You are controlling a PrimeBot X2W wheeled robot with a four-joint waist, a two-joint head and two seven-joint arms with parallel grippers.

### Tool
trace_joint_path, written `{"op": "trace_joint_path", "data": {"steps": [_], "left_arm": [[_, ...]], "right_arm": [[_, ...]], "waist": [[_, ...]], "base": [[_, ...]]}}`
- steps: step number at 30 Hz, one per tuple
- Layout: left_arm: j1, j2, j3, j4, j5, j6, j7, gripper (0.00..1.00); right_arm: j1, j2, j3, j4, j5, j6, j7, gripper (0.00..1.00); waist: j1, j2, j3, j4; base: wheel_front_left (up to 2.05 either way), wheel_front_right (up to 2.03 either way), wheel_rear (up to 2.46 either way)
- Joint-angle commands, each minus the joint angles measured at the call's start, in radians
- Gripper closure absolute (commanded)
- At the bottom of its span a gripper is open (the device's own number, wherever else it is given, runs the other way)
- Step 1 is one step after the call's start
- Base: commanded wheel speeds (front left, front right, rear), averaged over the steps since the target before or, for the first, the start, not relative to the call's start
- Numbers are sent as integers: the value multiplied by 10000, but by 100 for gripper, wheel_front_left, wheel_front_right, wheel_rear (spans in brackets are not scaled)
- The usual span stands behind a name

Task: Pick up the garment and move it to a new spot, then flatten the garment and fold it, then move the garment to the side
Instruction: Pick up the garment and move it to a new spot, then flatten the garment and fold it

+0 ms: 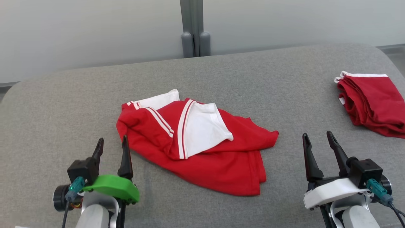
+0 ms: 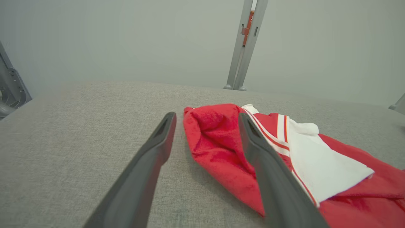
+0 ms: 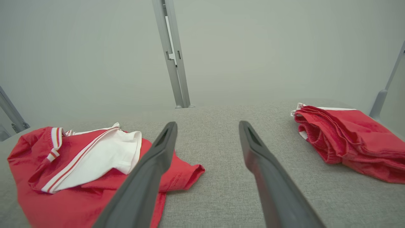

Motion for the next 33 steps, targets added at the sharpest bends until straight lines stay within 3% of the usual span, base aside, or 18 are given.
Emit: {"op": "trace_joint_path", "data": {"steps": [1,12,20,33], "left_arm": [[360,0,71,-179,77,-7,-5,0],[2010,-50,-153,-1411,-233,397,-5,0],[2178,-49,-347,-1673,-164,666,-5,0],[2041,-51,-464,-1659,-249,703,-5,0]], "right_arm": [[136,-18,0,59,-3,-6,-46,0],[456,-19,201,395,126,-8,-45,0],[345,-19,291,526,113,-8,-44,0],[254,-19,250,630,18,-8,-41,0]], "waist": [[0,-1,-210,214],[0,-1,-471,379],[0,-1,-472,376],[0,-1,-349,413]], "base": [[0,0,0],[0,0,0],[0,0,0],[0,0,0]]}}
